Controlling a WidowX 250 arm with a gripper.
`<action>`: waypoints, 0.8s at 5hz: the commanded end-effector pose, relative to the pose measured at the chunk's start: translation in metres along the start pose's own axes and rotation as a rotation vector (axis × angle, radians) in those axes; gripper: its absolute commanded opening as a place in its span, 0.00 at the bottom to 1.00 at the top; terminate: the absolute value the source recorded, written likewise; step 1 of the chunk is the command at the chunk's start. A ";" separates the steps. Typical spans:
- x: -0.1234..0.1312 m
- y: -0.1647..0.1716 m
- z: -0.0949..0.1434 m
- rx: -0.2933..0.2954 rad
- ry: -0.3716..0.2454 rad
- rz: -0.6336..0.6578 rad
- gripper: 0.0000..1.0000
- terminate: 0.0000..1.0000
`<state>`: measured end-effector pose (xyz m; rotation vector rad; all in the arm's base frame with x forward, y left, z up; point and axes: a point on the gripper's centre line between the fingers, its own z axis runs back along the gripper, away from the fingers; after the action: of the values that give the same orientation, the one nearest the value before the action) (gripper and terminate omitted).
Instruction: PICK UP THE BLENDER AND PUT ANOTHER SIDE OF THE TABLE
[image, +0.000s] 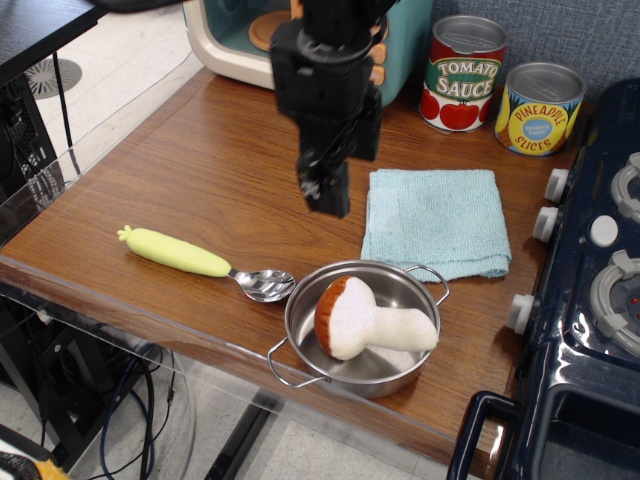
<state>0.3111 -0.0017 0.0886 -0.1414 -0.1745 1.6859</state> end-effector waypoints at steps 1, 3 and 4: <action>-0.018 0.030 0.013 -0.076 0.022 -0.084 1.00 0.00; -0.033 0.048 -0.009 -0.049 -0.047 -0.111 1.00 0.00; -0.031 0.050 -0.018 -0.038 -0.086 -0.096 1.00 0.00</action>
<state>0.2674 -0.0364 0.0544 -0.0604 -0.2562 1.6052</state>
